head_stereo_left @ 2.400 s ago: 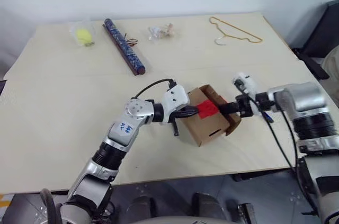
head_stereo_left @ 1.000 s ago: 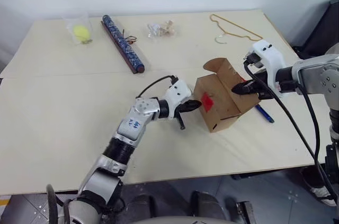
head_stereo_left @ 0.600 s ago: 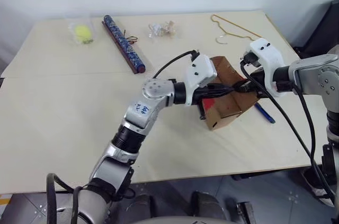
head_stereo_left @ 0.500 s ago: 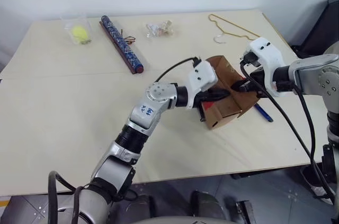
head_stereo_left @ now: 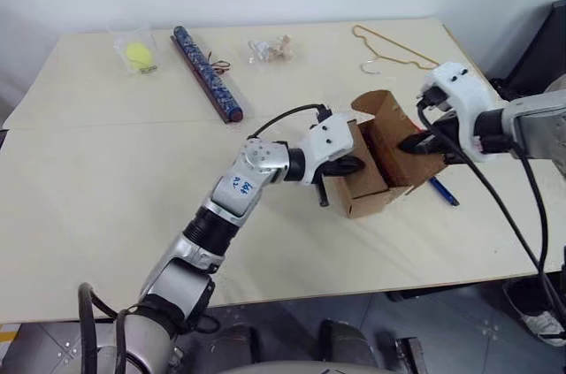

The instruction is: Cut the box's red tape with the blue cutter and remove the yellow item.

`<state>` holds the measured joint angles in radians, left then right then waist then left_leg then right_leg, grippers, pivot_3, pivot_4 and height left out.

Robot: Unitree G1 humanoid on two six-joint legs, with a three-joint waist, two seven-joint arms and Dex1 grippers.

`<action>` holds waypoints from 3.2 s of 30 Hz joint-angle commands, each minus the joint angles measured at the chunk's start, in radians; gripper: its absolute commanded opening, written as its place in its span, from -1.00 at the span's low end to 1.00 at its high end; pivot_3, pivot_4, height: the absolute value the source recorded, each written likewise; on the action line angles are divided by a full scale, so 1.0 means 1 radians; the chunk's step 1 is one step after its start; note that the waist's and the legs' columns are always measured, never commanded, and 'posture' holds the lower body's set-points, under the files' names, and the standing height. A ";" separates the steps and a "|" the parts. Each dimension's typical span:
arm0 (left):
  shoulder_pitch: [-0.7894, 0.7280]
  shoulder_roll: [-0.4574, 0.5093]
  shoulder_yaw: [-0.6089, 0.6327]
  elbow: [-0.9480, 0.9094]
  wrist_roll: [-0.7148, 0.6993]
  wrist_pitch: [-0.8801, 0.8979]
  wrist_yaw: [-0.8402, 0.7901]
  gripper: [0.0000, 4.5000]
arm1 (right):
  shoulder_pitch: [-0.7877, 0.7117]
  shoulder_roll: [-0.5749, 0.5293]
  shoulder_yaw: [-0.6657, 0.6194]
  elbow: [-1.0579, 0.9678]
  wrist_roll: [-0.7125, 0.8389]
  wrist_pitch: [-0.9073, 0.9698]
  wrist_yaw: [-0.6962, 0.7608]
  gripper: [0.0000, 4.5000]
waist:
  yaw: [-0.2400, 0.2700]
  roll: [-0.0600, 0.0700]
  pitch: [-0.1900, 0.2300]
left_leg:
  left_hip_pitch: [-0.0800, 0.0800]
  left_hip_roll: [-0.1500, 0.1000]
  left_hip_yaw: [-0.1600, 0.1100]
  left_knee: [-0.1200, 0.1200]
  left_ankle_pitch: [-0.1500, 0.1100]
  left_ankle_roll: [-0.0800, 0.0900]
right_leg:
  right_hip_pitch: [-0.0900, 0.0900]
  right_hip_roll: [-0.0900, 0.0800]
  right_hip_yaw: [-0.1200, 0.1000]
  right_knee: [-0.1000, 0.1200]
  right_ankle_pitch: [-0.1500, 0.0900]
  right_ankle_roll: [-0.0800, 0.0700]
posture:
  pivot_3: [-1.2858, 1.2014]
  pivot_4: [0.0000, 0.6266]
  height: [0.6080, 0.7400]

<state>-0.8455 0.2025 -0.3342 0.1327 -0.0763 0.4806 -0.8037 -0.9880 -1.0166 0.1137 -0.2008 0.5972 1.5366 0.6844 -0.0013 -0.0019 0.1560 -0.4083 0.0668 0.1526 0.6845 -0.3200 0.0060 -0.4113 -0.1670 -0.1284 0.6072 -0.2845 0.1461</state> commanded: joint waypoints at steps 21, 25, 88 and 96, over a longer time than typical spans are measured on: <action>0.153 0.098 0.093 -0.168 -0.051 0.219 0.060 -1.00 | 0.078 0.012 0.084 0.016 -0.111 -0.161 0.084 -0.99 | 0.006 -0.001 0.000 | -0.004 0.000 0.000 0.003 0.000 0.000 | -0.003 0.000 0.001 0.003 0.000 0.000 | 0.03 -0.52 1.00; 0.178 0.118 0.098 -0.198 -0.062 0.260 0.051 -0.65 | 0.107 0.020 0.050 0.005 -0.105 -0.150 0.077 -0.58 | 0.004 -0.001 0.000 | -0.004 0.000 0.000 0.003 0.000 0.000 | -0.003 0.000 0.000 0.003 0.000 0.000 | 0.03 -0.52 1.00; -0.273 0.035 -0.194 0.366 0.063 -0.168 -0.226 0.05 | 1.068 0.143 -0.749 -0.340 0.201 -1.076 0.371 1.00 | 0.031 -0.013 0.008 | 0.003 -0.002 -0.004 0.006 0.000 0.000 | 0.001 0.003 0.005 0.003 0.000 0.000 | 0.03 -0.52 1.00; -0.318 -0.024 0.016 0.453 -0.056 -0.218 -0.266 -1.00 | 1.057 0.188 -0.724 -0.315 0.174 -1.143 0.341 1.00 | 0.029 -0.013 0.008 | 0.001 -0.002 -0.005 0.010 -0.001 0.001 | 0.001 0.003 0.005 0.005 0.000 0.000 | 0.03 -0.52 1.00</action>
<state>-1.1299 0.1940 -0.3826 0.5830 -0.0805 0.2891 -1.0564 0.0825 -0.8386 -0.6004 -0.5097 0.7722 0.4268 1.0337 0.0273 -0.0148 0.1643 -0.4068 0.0652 0.1477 0.6942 -0.3205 0.0073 -0.4099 -0.1643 -0.1229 0.6123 -0.2844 0.1462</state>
